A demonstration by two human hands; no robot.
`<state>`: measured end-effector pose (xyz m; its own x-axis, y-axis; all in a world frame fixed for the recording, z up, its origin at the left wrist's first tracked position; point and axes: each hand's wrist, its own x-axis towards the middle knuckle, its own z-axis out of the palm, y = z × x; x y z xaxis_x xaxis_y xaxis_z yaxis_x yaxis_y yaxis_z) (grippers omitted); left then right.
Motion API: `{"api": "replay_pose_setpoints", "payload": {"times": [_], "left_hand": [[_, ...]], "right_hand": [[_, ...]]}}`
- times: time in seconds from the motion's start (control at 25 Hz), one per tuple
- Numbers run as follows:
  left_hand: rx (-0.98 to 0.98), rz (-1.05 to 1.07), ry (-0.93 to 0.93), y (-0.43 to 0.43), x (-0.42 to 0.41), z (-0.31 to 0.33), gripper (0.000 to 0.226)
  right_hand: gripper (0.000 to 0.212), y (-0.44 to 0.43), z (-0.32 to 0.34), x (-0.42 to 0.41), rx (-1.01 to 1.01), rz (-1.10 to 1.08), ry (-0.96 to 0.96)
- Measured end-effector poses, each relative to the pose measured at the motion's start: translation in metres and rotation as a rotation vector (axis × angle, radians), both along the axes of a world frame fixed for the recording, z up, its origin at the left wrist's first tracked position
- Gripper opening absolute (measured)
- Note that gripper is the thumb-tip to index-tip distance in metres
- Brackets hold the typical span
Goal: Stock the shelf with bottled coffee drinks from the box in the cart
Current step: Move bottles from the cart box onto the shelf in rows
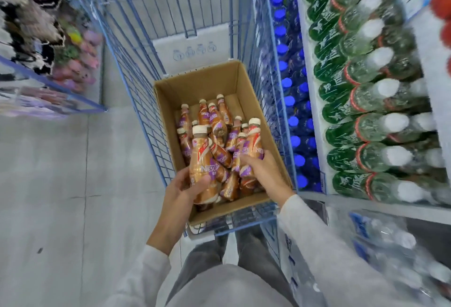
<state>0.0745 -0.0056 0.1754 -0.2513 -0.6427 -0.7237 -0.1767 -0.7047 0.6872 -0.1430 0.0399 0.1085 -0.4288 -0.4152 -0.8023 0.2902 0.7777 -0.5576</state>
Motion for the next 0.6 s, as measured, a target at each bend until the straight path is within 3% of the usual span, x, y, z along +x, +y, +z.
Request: {"api": "replay_pose_setpoints", "payload": {"times": [0.12, 0.36, 0.6], "left_hand": [[-0.128, -0.103, 0.064, 0.005, -0.011, 0.033, 0.06], [-0.247, -0.308, 0.193, 0.035, -0.039, 0.093, 0.043], [-0.301, -0.591, 0.356, 0.101, -0.091, 0.128, 0.048]], "right_hand": [[0.061, 0.034, 0.061, 0.015, -0.17, -0.112, 0.033], [0.075, 0.112, 0.16, 0.033, -0.382, -0.396, 0.112], [0.05, 0.209, 0.219, 0.026, -0.508, -0.64, 0.267]]}}
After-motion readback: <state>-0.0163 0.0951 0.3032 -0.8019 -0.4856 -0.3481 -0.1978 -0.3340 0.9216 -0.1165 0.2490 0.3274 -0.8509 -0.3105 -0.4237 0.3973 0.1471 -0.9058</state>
